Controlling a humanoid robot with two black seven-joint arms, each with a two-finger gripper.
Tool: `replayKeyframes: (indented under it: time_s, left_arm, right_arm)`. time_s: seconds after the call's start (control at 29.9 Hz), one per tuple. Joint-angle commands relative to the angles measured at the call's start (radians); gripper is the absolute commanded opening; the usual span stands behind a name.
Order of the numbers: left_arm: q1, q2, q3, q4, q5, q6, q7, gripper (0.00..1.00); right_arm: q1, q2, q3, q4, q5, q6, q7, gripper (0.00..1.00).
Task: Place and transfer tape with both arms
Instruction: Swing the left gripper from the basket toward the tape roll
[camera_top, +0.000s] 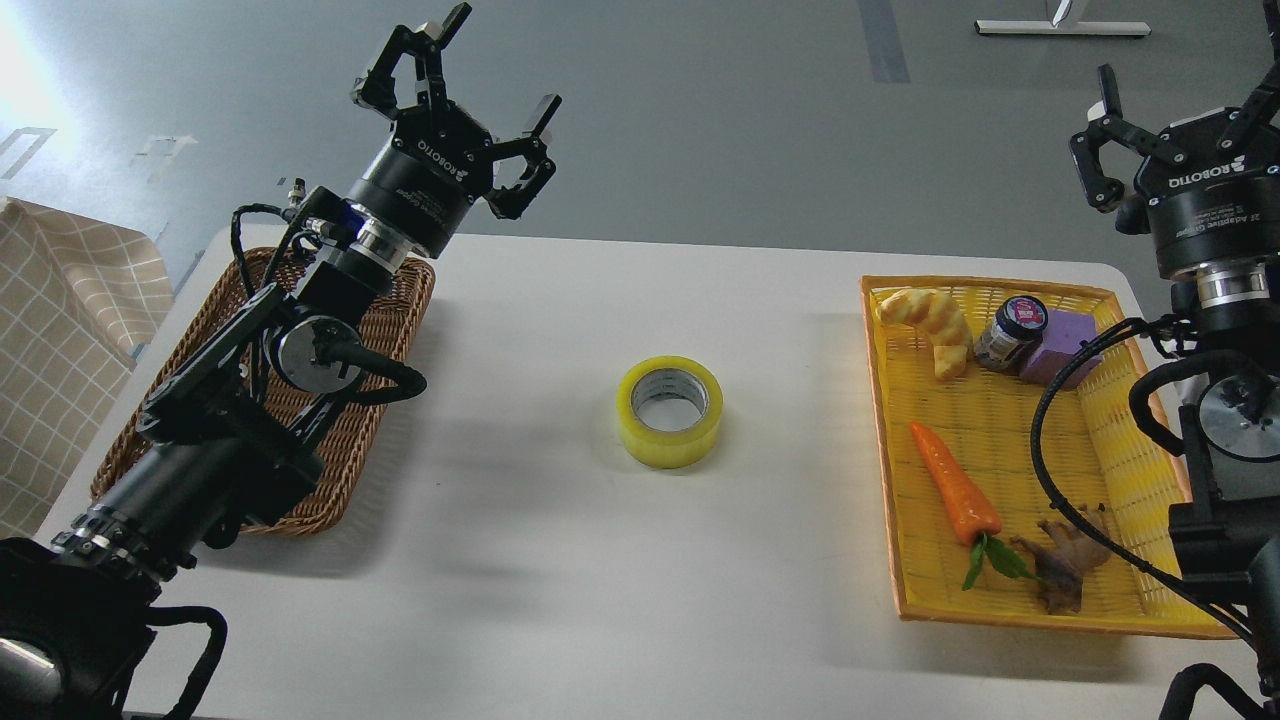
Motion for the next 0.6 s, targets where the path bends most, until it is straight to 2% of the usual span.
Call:
replayKeyframes:
  time_s: [0.0,0.17,0.3,0.57]
  left_arm:
    - [-0.011,0.019,0.003,0.001,0.003,0.000,0.003,0.98]
    - [-0.025,0.043,0.006,0.001,0.036,0.000,0.004,0.98]
    - [-0.043,0.053,0.006,0.001,0.151,0.000,0.003,0.98]
    - [-0.079,0.068,0.006,-0.011,0.575,0.013,0.000,0.98]
  right_arm:
    - [-0.001,0.008,0.000,0.002,0.052,0.000,-0.001,1.00]
    - [-0.004,0.031,0.000,0.002,0.181,0.000,-0.011,1.00]
    - [-0.005,0.067,0.000,0.005,0.184,0.000,-0.011,1.00]
    - [-0.017,0.089,0.000,0.005,0.184,0.000,-0.012,1.00]
